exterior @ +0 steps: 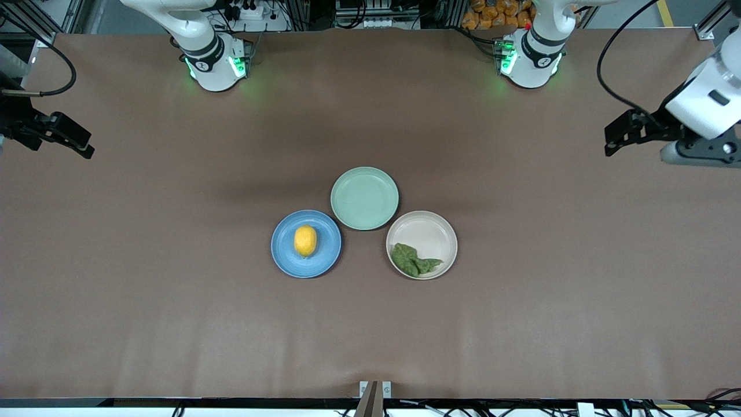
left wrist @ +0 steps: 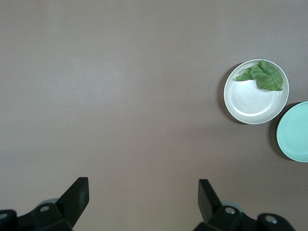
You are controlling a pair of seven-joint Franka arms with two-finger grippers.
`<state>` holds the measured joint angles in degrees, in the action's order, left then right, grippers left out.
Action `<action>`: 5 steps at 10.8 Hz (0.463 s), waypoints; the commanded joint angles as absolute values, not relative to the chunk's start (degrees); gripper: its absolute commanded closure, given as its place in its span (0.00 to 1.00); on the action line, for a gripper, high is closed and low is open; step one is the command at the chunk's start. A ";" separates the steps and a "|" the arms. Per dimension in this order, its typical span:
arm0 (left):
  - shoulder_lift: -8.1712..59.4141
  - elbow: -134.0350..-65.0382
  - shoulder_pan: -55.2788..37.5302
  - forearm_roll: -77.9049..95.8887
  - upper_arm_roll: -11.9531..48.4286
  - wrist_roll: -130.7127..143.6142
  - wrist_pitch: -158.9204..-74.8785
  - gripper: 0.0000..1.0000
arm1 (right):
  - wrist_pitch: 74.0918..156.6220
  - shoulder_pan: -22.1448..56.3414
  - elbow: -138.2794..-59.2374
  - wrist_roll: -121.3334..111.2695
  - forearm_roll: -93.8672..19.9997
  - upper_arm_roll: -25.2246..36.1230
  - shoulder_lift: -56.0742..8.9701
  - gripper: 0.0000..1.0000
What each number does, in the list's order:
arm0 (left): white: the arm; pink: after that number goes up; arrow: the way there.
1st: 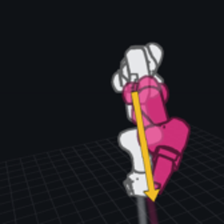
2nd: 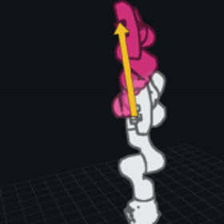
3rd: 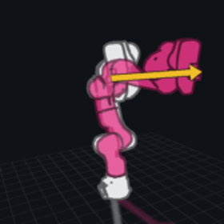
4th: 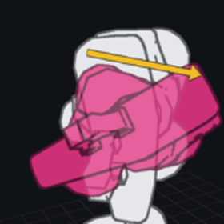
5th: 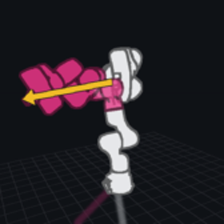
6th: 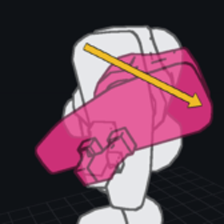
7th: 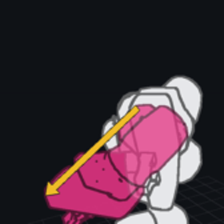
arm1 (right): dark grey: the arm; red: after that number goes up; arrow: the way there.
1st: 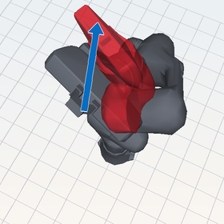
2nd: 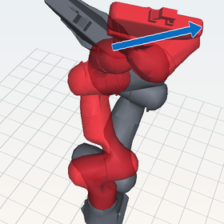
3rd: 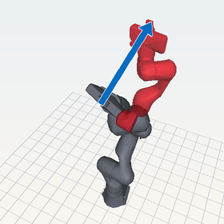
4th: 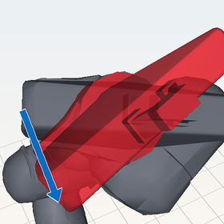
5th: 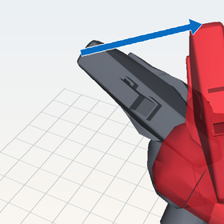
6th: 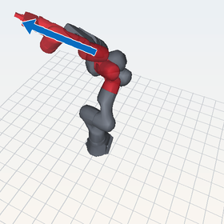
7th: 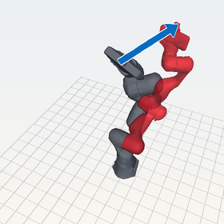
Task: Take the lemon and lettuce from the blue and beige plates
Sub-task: 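Reach the right gripper to the lemon while the left gripper reaches the lettuce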
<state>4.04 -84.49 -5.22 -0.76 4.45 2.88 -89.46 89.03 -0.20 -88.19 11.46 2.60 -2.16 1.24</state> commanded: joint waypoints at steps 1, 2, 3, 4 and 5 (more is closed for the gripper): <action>7.37 -83.85 -6.06 0.26 4.48 7.17 -93.15 0.00 | 88.59 -0.09 -87.63 11.69 1.76 -2.02 -1.66 0.00; 7.99 -83.93 -6.59 0.26 4.83 9.03 -93.77 0.00 | 88.59 0.17 -87.63 11.78 1.76 -2.02 -1.76 0.00; 8.69 -84.02 -6.59 0.52 4.83 9.40 -93.95 0.00 | 88.59 0.18 -87.63 11.78 1.67 -2.02 -2.19 0.00; 9.92 -84.02 -6.85 1.31 4.92 9.40 -94.04 0.00 | 88.68 0.26 -87.54 11.78 1.67 -2.11 -2.98 0.00; 12.19 -84.20 -6.86 3.84 5.01 9.40 -94.74 0.00 | 88.51 0.18 -87.71 11.60 1.67 -2.11 -4.73 0.00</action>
